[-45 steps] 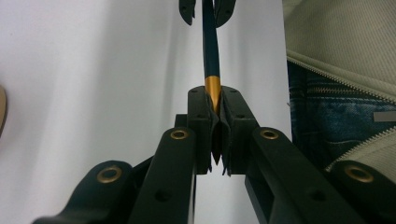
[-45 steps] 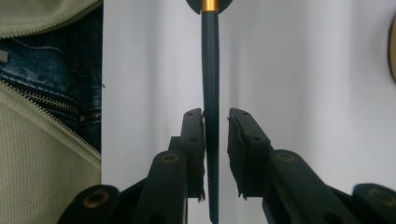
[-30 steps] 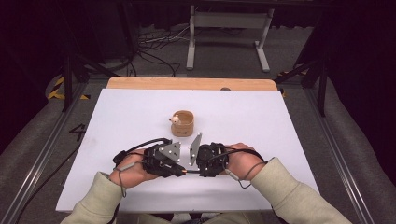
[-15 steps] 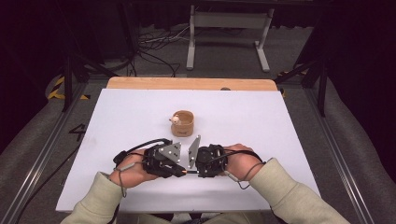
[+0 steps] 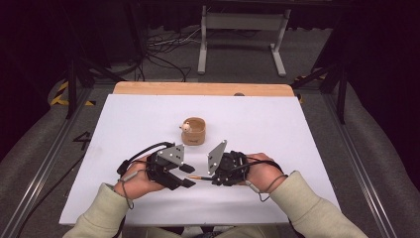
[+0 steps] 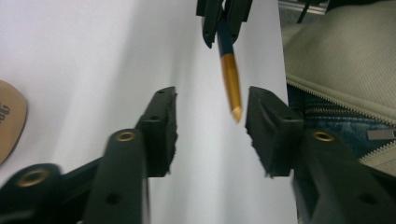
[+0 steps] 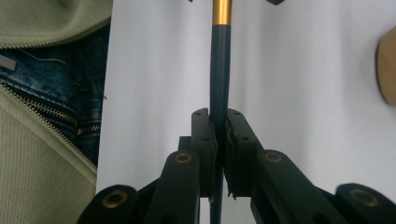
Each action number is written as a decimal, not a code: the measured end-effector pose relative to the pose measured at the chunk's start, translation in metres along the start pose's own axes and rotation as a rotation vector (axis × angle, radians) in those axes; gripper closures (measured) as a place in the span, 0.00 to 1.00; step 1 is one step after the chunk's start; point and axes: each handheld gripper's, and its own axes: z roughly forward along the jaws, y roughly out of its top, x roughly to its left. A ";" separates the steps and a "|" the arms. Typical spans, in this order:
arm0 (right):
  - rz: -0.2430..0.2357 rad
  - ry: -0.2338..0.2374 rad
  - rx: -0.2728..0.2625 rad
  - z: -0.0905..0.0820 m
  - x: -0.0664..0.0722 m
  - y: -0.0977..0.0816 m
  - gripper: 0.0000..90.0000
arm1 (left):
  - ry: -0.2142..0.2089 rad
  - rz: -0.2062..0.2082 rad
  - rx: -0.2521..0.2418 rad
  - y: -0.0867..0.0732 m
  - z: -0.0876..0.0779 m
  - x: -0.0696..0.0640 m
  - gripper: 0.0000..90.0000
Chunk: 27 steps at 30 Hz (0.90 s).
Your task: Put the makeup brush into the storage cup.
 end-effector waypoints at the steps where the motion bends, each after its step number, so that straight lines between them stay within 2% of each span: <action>1: 0.001 -0.007 -0.016 -0.001 0.000 -0.001 0.94 | 0.005 -0.006 -0.003 -0.001 0.000 0.000 0.48; 3: 0.003 -0.014 -0.045 -0.004 -0.001 -0.004 0.94 | 0.011 -0.020 -0.017 -0.003 -0.001 0.001 0.40; 11: 0.030 -0.048 -0.140 -0.014 -0.003 -0.013 0.94 | 0.053 -0.060 -0.065 -0.011 -0.008 0.002 0.28; 12: 0.046 -0.056 -0.190 -0.017 -0.004 -0.017 0.94 | 0.054 -0.076 -0.083 -0.013 -0.010 0.003 0.26; 14: 0.064 -0.069 -0.228 -0.019 -0.005 -0.020 0.94 | 0.046 -0.084 -0.099 -0.017 -0.012 0.004 0.24; 15: 0.064 -0.069 -0.228 -0.019 -0.005 -0.020 0.94 | 0.046 -0.084 -0.099 -0.017 -0.012 0.004 0.21; 16: 0.080 -0.079 -0.258 -0.021 -0.006 -0.022 0.94 | 0.057 -0.090 -0.105 -0.018 -0.013 0.004 0.21; 17: 0.101 -0.098 -0.312 -0.023 -0.008 -0.026 0.94 | 0.060 -0.096 -0.110 -0.019 -0.013 0.004 0.20; 18: 0.111 -0.105 -0.330 -0.024 -0.009 -0.027 0.94 | 0.081 -0.105 -0.120 -0.021 -0.015 0.004 0.19; 19: 0.117 -0.113 -0.353 -0.025 -0.010 -0.028 0.94 | 0.081 -0.105 -0.120 -0.021 -0.015 0.004 0.19; 20: 0.129 -0.123 -0.373 -0.026 -0.010 -0.029 0.94 | 0.089 -0.119 -0.141 -0.023 -0.016 0.005 0.18; 24: 0.148 -0.152 -0.425 -0.029 -0.012 -0.033 0.94 | 0.108 -0.136 -0.178 -0.028 -0.019 0.006 0.15; 27: 0.165 -0.172 -0.472 -0.030 -0.013 -0.035 0.94 | 0.115 -0.148 -0.192 -0.031 -0.021 0.007 0.14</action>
